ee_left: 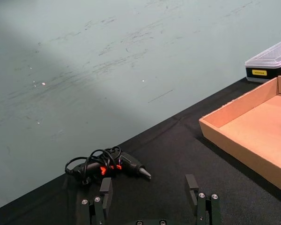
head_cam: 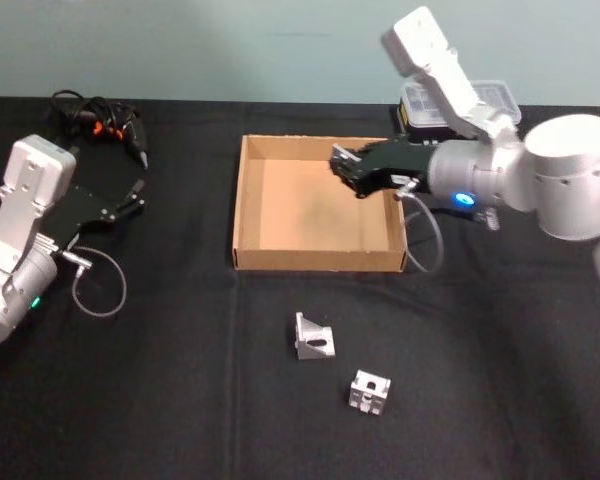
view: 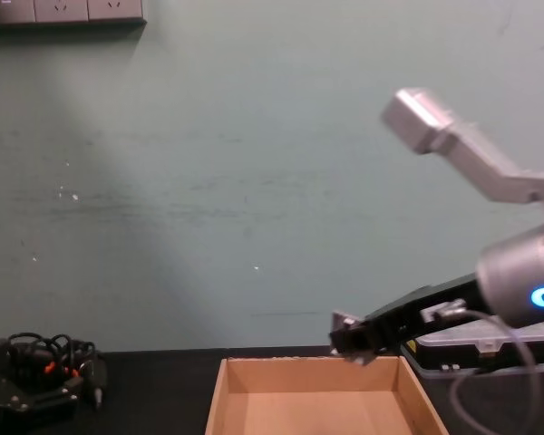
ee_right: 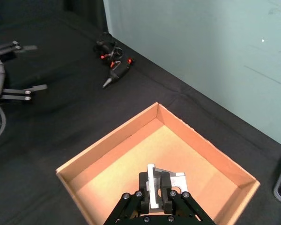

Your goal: Use one hand to pick up the angle iron from the table and place it into the box.

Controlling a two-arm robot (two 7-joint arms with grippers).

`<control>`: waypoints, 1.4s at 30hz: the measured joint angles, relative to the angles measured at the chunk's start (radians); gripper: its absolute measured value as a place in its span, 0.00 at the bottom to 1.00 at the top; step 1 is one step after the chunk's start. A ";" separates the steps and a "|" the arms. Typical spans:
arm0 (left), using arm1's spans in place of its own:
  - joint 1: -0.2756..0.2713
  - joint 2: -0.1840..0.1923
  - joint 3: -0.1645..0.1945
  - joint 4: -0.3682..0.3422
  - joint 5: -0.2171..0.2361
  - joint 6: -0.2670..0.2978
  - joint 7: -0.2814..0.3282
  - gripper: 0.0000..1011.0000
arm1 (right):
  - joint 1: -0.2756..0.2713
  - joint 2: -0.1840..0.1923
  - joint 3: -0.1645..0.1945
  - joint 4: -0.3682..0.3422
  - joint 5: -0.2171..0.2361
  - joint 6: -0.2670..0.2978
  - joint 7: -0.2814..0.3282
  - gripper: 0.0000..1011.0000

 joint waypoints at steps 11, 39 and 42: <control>0.000 0.000 0.000 0.000 0.000 0.000 0.000 1.00 | 0.095 -0.129 -0.045 0.224 -0.075 -0.036 -0.023 0.16; 0.000 0.000 0.000 0.000 0.000 0.000 0.000 1.00 | 0.168 -0.226 -0.066 0.464 -0.144 -0.111 -0.014 0.18; 0.000 0.000 0.000 0.000 0.000 0.000 0.000 1.00 | 0.167 -0.225 -0.066 0.460 -0.142 -0.110 -0.014 0.28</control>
